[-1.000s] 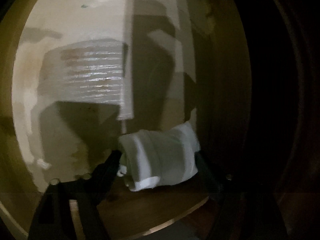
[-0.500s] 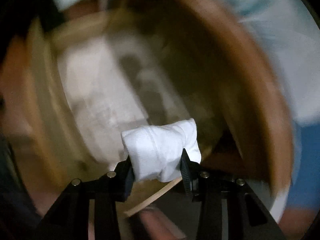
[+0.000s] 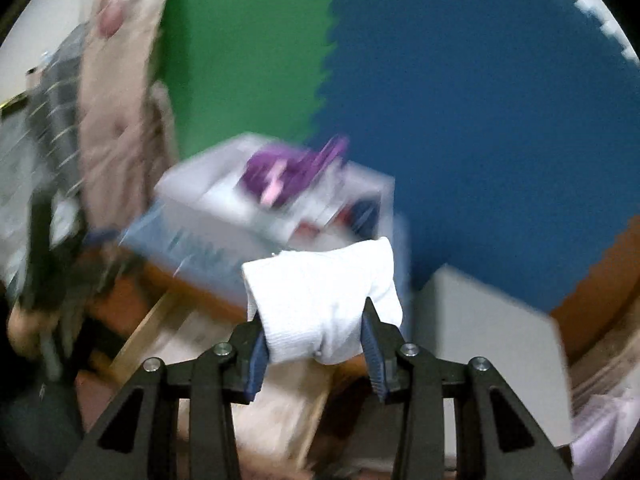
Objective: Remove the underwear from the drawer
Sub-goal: 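Lift the white rolled item out and carry it over the box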
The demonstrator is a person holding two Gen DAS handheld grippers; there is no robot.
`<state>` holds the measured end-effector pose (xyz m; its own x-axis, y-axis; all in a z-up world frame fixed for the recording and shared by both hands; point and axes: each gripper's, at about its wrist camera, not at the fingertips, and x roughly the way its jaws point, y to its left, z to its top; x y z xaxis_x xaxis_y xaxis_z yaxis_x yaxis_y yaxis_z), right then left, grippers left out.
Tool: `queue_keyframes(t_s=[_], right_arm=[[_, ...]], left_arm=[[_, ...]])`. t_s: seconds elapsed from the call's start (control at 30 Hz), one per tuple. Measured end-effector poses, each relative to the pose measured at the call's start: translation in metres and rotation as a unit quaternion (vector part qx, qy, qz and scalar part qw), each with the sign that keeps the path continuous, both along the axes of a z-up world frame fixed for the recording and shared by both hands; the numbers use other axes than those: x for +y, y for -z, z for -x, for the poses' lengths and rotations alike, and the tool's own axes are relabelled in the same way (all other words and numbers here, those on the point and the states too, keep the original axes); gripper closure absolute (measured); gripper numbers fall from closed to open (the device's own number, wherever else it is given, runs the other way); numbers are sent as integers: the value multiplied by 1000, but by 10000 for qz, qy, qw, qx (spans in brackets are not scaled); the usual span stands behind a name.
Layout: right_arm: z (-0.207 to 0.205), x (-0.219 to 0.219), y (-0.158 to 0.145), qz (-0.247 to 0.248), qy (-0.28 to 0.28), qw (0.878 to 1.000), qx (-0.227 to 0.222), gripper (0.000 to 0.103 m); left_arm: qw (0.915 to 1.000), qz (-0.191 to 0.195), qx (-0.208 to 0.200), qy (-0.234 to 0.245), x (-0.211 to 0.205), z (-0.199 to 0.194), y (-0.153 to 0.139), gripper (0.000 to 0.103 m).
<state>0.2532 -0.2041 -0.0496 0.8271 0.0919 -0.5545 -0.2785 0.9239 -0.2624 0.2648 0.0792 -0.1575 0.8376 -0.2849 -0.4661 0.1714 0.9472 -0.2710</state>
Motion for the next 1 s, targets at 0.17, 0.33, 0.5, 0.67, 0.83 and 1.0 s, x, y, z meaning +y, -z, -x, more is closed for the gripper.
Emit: queue_keyframes(t_s=[0.17,0.33,0.5,0.67,0.83,1.0], right_arm=[[-27,9,-50,-82,375,9980,-510,62],[-42,14,-78,-41,560,9957,-743,62],[-53,23,-92,85,679,9937,-893,62],[-55,37,-92,296,766,9908,-1074,62],[-57,42,-89,366,808,9895,-1138,62],[-57,41,-88,371,813,9895,-1137,62]], left_arm=[[10000,-64,50,-56,2,0,1,1],[9999,-19,80,-137,7,1,1,1],[9998,6,150,-127,7,-2,3,1],[9999,-93,86,-40,3,1,2,1],[9998,-142,129,0,-1,0,4,1],[9997,-164,157,29,-4,-2,6,1]])
